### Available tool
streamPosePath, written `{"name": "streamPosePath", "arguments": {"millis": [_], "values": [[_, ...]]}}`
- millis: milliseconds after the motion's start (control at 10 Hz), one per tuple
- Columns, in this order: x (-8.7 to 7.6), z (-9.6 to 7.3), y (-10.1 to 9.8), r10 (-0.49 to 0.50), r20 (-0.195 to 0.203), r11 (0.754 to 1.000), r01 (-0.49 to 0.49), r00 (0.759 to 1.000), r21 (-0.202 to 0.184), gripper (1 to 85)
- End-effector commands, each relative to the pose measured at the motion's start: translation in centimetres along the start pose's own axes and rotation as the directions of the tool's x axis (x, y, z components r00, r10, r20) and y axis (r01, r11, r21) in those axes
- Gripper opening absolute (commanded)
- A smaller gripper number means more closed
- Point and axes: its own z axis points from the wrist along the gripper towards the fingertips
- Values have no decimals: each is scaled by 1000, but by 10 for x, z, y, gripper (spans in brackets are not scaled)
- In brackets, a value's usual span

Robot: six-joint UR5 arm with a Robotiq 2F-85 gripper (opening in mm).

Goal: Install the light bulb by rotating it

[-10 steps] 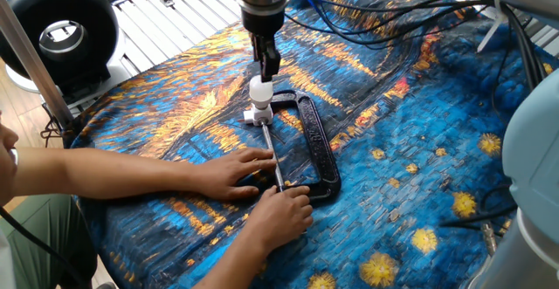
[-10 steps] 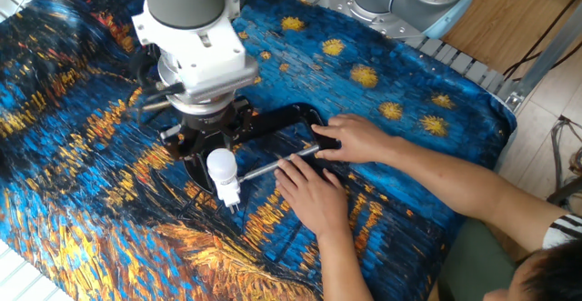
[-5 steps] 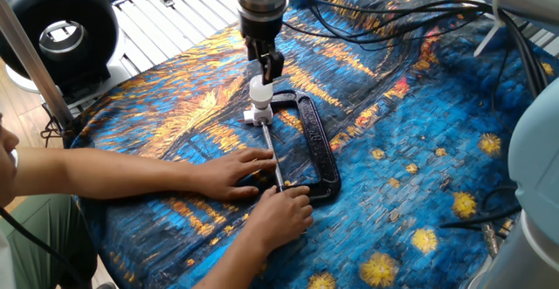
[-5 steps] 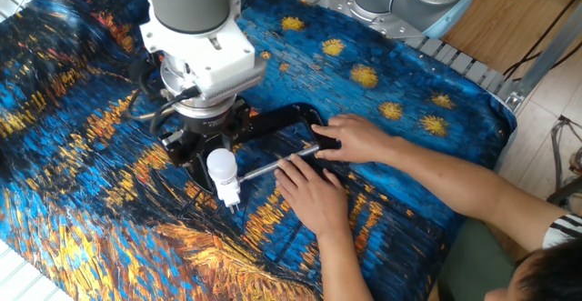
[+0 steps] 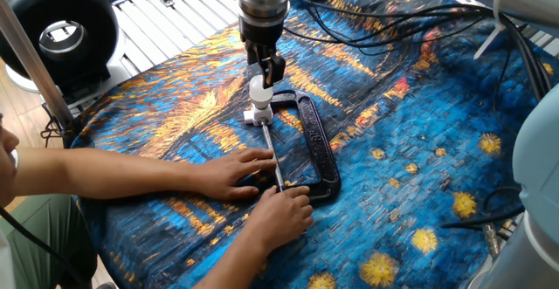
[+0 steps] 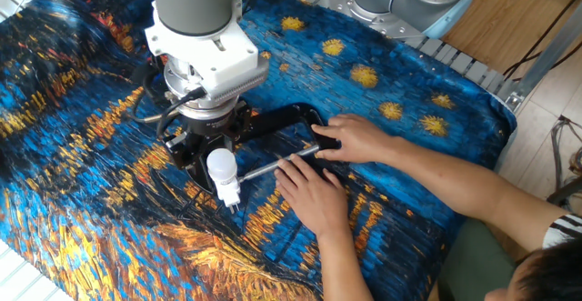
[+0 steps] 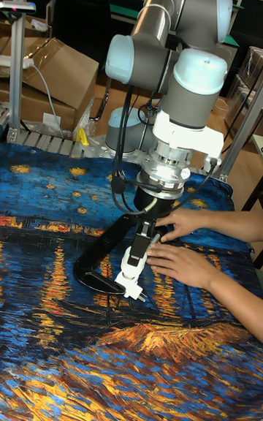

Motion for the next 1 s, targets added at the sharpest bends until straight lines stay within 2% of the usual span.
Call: {"name": "streamPosePath", "arguments": {"millis": [0,900], "values": [[-3,4,2,0,11,1000,0,1000,7,640],[-6,14,8,5,17,1000,-5,1000,20,640]]}}
